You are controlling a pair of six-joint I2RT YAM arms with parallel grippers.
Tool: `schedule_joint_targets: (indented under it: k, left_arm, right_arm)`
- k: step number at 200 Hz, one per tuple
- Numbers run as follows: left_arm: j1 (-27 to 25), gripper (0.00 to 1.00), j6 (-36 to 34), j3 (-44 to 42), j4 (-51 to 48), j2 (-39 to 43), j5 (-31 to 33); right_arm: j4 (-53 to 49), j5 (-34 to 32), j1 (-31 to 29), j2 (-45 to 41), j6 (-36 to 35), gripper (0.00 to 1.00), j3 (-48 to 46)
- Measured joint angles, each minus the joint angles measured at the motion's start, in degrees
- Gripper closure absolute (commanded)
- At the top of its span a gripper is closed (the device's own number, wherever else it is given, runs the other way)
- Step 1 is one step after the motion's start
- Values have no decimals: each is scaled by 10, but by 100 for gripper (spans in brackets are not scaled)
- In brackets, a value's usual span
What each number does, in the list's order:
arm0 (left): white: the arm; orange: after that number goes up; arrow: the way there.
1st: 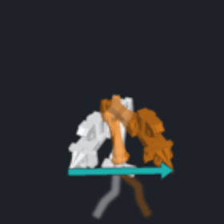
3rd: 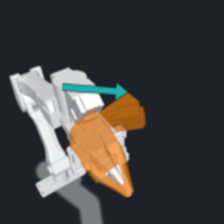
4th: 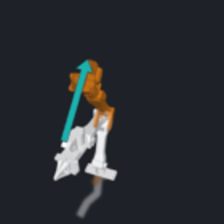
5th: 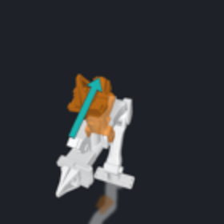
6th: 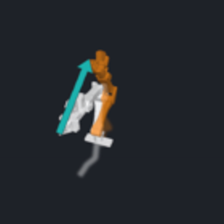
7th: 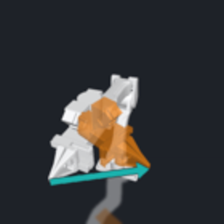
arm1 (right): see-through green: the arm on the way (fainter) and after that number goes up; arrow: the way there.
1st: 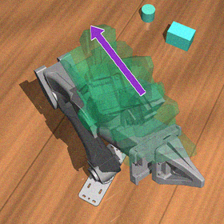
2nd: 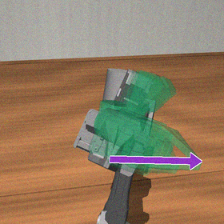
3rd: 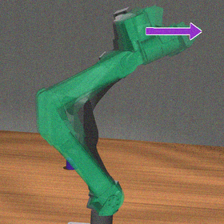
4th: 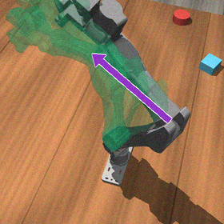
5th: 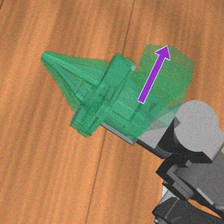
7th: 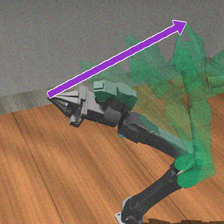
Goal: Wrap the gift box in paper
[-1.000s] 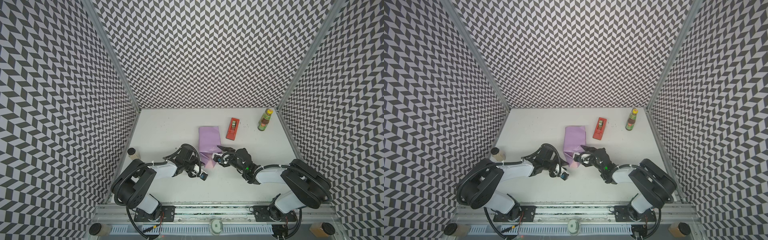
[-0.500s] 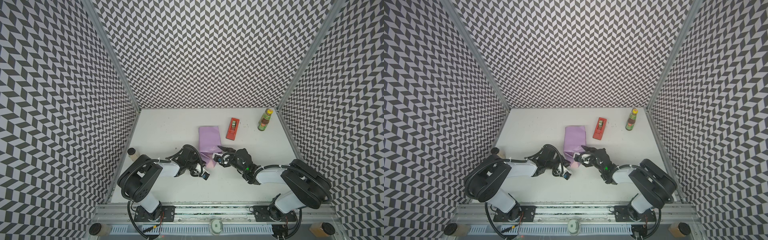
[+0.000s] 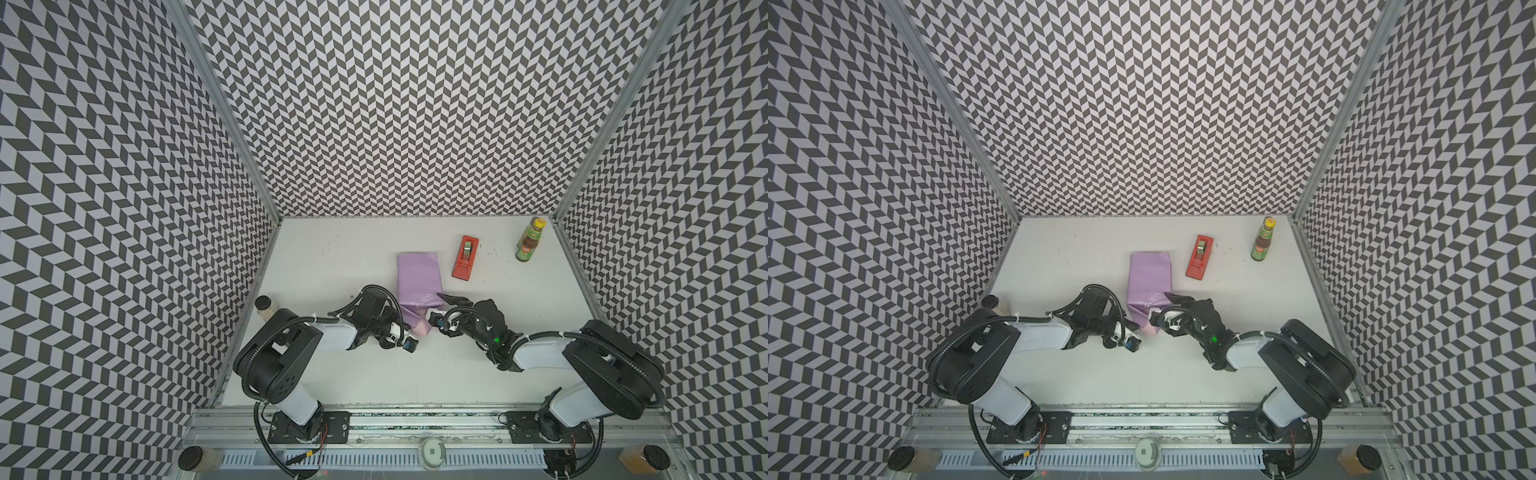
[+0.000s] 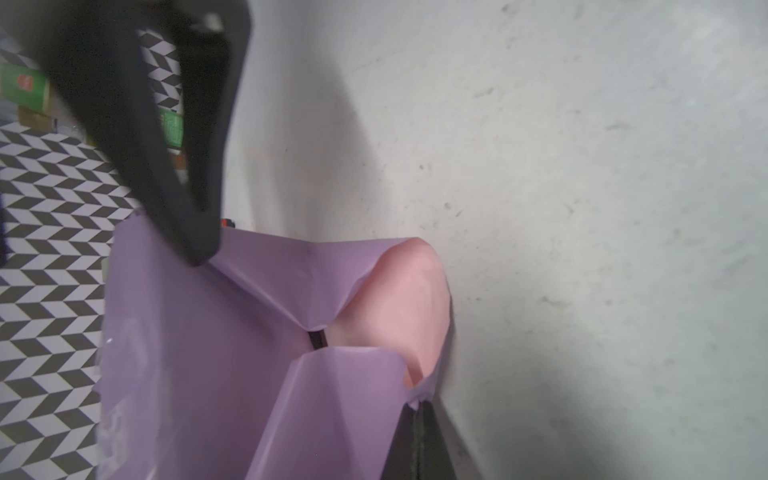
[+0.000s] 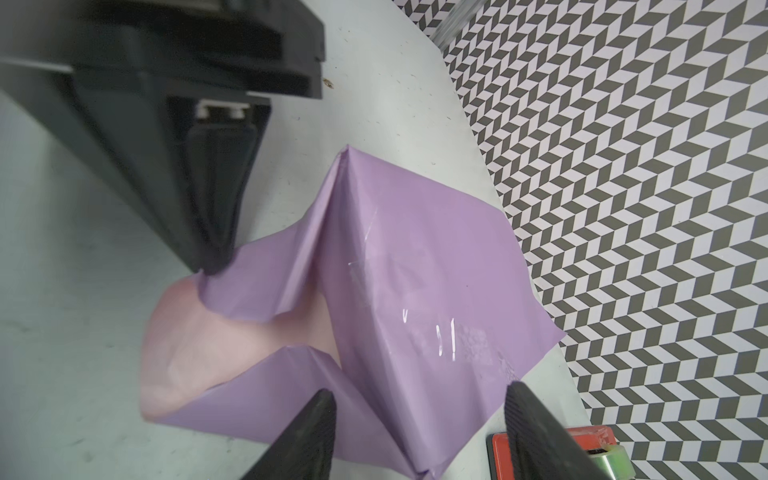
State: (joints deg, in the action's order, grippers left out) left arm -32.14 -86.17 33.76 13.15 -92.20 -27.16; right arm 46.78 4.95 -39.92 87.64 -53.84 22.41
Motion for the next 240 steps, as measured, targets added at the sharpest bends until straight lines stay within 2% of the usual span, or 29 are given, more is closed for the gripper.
schedule_joint_targets:
  k: [49, 86, 155, 197, 240]
  left_arm:
    - [36, 100, 53, 38, -9, 8, -64]
    - [42, 100, 73, 40, -19, 8, -87]
    - [44, 100, 82, 40, -22, 7, -97]
    - [44, 100, 83, 40, -22, 7, -98]
    - [44, 100, 82, 40, -23, 7, -98]
  right_arm:
    - [-2, 24, -5, -26, 0, 33, -10]
    - [-8, 26, -28, -41, 5, 39, -27]
    - [-61, -8, -75, -18, -4, 58, -20]
    - [-80, -35, -76, 19, -14, 65, 6]
    - [-80, -47, -75, 54, -22, 77, 28]
